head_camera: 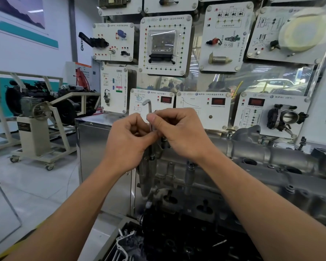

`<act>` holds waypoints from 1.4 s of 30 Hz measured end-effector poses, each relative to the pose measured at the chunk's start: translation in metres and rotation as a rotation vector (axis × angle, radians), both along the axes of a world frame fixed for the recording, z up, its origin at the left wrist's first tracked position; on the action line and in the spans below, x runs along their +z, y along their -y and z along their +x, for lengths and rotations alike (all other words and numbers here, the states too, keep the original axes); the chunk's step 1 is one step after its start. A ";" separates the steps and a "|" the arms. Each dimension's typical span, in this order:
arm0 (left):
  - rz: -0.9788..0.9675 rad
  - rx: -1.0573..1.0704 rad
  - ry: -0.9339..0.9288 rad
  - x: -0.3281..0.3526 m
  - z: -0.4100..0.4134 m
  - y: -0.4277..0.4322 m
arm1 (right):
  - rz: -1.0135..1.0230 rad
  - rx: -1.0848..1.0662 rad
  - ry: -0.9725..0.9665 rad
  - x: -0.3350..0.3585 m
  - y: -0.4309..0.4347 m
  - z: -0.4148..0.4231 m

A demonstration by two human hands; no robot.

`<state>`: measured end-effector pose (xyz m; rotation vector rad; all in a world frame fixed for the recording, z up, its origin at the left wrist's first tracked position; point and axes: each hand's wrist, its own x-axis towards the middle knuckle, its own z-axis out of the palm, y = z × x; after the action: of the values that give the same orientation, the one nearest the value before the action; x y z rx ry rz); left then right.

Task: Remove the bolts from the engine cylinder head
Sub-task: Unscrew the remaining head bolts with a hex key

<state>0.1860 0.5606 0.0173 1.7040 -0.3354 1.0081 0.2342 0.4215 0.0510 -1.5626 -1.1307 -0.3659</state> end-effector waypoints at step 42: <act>0.173 0.127 -0.019 0.008 0.000 0.006 | 0.123 -0.132 0.010 -0.001 -0.001 0.001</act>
<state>0.1861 0.5544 0.0258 1.9094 -0.3128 1.0806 0.2355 0.4224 0.0500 -1.5318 -0.9964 -0.5225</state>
